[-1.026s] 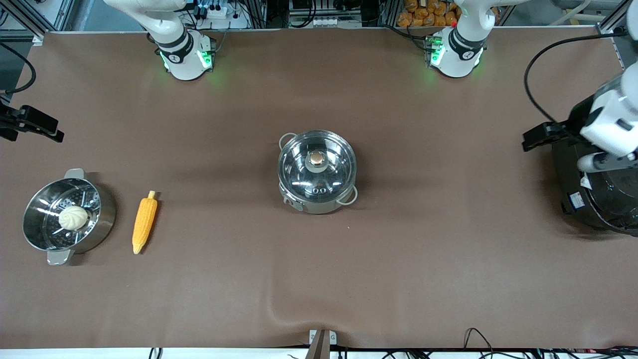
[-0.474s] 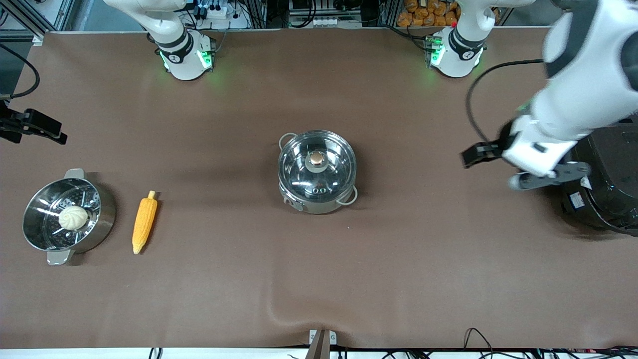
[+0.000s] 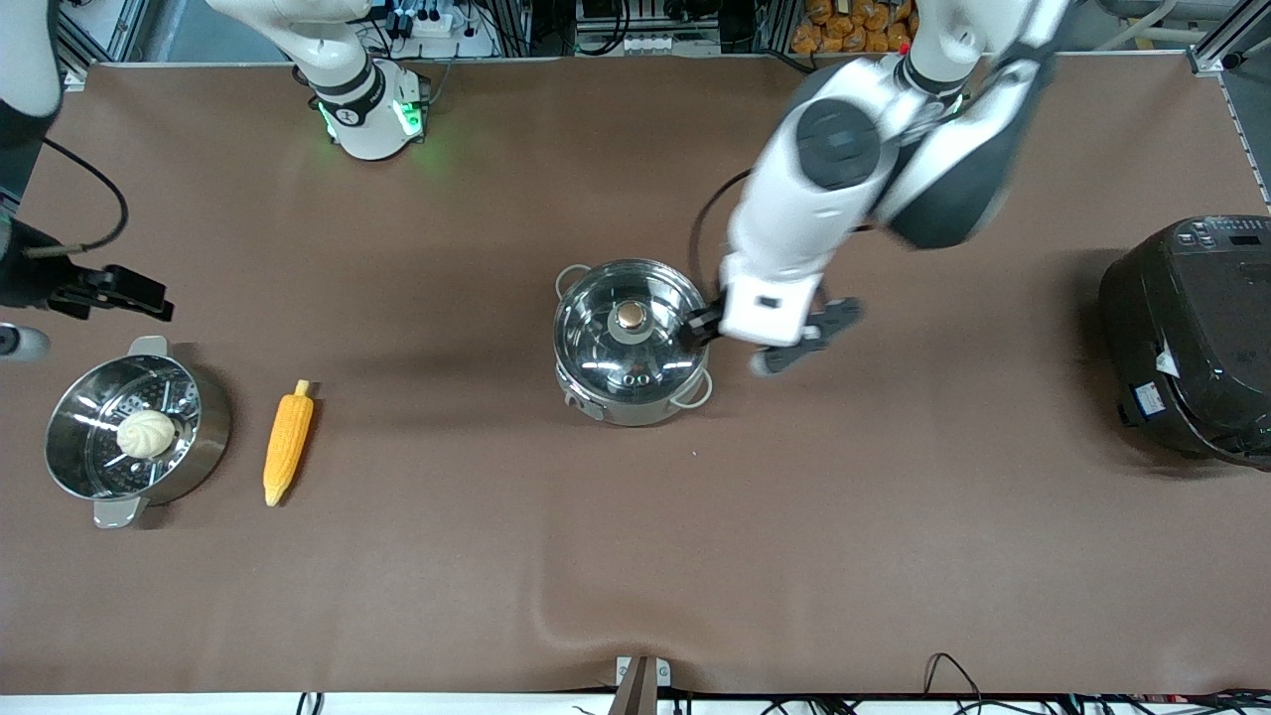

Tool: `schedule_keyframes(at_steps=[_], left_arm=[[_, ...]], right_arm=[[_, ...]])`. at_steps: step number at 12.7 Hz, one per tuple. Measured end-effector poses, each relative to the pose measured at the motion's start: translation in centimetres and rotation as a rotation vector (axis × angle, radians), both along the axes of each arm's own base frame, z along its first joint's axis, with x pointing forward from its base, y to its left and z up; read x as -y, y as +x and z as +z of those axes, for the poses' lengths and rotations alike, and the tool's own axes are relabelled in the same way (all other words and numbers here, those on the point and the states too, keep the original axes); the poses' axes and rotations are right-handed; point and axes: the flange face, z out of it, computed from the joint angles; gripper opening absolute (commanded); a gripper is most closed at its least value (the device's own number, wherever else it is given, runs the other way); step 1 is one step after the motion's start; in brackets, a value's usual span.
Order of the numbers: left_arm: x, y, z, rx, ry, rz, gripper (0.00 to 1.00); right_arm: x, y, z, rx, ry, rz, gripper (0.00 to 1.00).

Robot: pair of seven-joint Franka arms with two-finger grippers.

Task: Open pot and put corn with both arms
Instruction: 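Reach the left gripper to the lid knob while the right gripper reaches the corn, then grasp the lid knob with the left gripper while the right gripper lowers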

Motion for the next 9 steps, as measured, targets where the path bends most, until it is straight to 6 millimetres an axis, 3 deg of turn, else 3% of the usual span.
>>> schedule_keyframes(at_steps=[3,4,5,9], left_arm=[[9.0,-3.2,-8.8,0.001,0.079,0.052,1.0],[10.7,-4.4,-10.4,-0.001,0.096,0.05,1.0],[11.4,-5.1,-11.0,-0.009,0.111,0.047,1.0],[10.2,-5.4,-10.8,-0.079,0.196,0.049,1.0]], right_arm=[[0.2,1.0,-3.7,-0.056,0.004,0.012,1.0],[0.2,1.7,-5.3,-0.065,0.005,0.013,1.0],[0.3,2.4,-7.2,-0.072,0.005,0.014,1.0],[0.6,5.4,-15.3,-0.081,0.005,0.012,1.0]])
